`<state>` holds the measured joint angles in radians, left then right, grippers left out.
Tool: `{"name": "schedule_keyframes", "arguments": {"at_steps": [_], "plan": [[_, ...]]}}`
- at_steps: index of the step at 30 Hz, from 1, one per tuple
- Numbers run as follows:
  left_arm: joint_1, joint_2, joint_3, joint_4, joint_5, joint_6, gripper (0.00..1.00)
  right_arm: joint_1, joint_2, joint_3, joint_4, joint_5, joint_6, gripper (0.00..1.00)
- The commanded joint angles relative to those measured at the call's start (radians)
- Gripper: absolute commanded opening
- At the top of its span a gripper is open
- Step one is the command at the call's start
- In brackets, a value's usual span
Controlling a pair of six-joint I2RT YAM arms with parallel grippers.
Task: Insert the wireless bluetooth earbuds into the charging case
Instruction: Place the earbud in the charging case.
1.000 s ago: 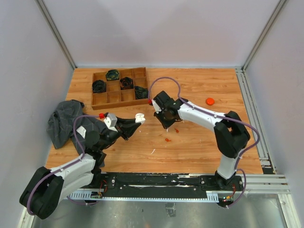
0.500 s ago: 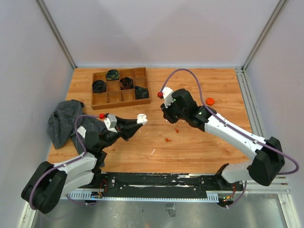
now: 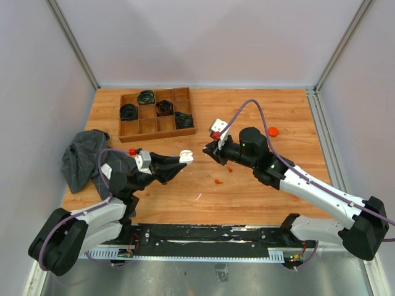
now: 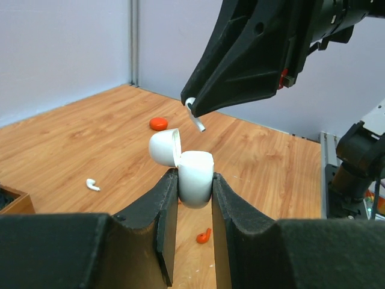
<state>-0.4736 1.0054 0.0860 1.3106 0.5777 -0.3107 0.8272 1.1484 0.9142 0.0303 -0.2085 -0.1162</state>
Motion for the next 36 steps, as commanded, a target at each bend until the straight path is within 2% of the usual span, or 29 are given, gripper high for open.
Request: {"name": "schedule_keyframes", "arguments": {"at_steps": [1, 13, 23, 36], "plan": [[-0.003, -0.006, 0.023, 0.095, 0.030, -0.031, 0.00, 0.040, -0.057, -0.052, 0.207, -0.085, -0.040, 0.01], [-0.003, 0.021, 0.006, 0.261, 0.079, -0.068, 0.00, 0.094, -0.128, -0.152, 0.418, -0.212, -0.091, 0.01], [-0.003, 0.032, 0.036, 0.283, 0.100, -0.122, 0.00, 0.155, -0.103, -0.135, 0.431, -0.178, -0.188, 0.01], [-0.003, 0.035, 0.038, 0.332, 0.101, -0.177, 0.00, 0.177, -0.068, -0.123, 0.454, -0.166, -0.206, 0.01]]}}
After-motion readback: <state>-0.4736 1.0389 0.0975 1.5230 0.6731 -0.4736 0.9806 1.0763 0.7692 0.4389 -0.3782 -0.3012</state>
